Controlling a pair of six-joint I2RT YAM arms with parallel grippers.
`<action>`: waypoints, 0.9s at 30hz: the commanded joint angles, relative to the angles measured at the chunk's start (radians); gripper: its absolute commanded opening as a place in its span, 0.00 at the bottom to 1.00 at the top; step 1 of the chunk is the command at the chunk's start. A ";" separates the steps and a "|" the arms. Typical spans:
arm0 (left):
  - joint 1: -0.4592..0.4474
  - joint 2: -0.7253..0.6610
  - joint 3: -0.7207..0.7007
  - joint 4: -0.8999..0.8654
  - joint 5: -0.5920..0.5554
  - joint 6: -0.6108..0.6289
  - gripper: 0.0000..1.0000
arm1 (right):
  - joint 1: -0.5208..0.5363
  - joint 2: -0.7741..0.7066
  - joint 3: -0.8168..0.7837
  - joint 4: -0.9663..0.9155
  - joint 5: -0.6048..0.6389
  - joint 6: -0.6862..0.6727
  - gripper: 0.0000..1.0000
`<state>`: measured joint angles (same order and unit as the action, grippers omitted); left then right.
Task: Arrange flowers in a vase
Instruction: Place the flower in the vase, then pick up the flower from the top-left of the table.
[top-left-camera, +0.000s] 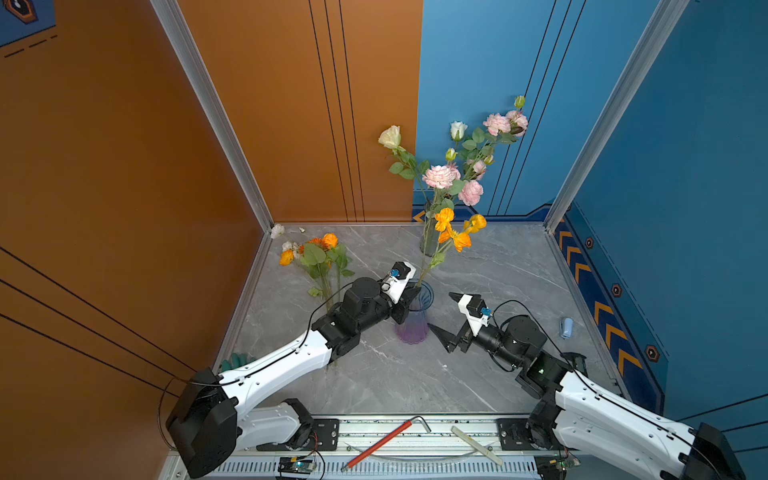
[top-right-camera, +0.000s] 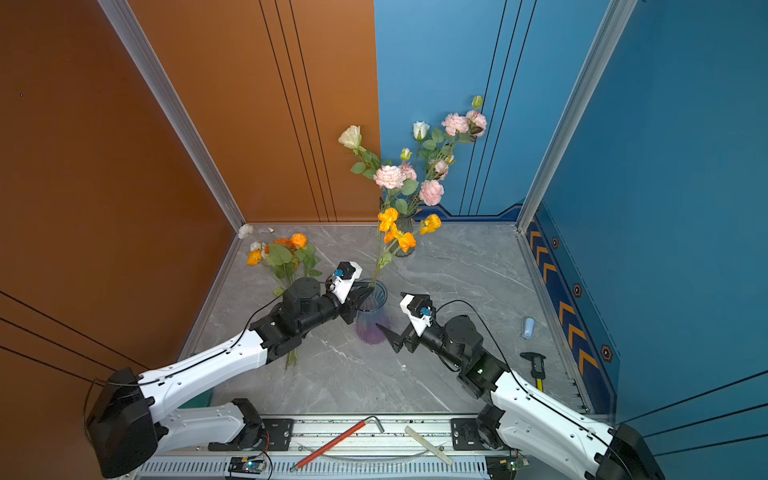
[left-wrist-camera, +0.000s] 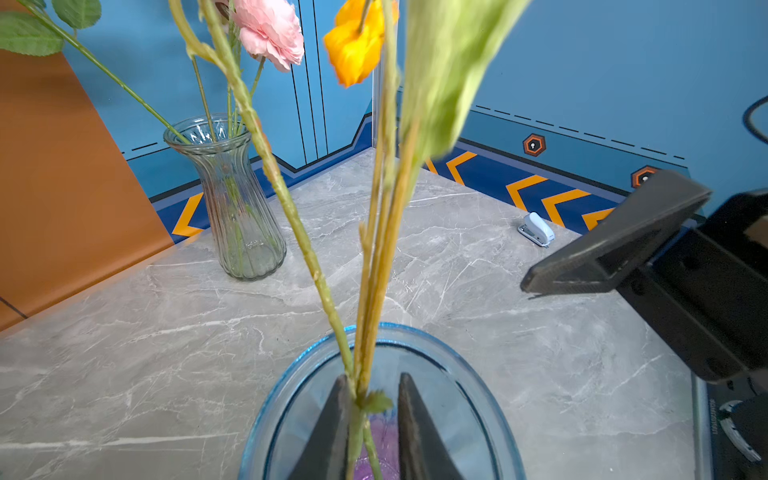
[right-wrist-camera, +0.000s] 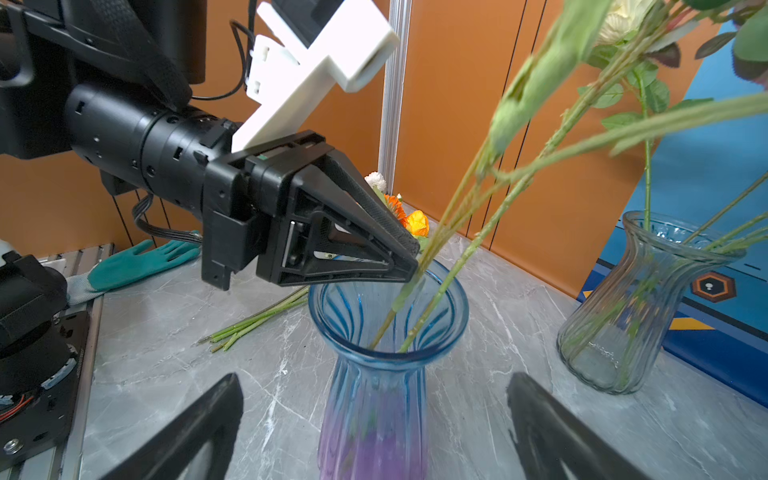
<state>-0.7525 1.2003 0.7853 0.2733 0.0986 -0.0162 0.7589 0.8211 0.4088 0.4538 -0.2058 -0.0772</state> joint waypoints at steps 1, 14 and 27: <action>0.012 -0.034 -0.003 -0.017 -0.006 -0.005 0.24 | -0.003 0.004 0.028 -0.009 -0.006 0.011 1.00; 0.037 -0.155 0.029 -0.202 -0.369 0.017 0.34 | 0.015 -0.024 0.044 -0.049 0.005 -0.003 1.00; 0.580 0.114 0.154 -0.754 -0.222 -0.274 0.28 | 0.187 -0.011 0.105 -0.171 0.114 -0.173 1.00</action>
<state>-0.2192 1.2613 0.9306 -0.3428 -0.2417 -0.2089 0.9165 0.8085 0.4839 0.3244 -0.1055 -0.1883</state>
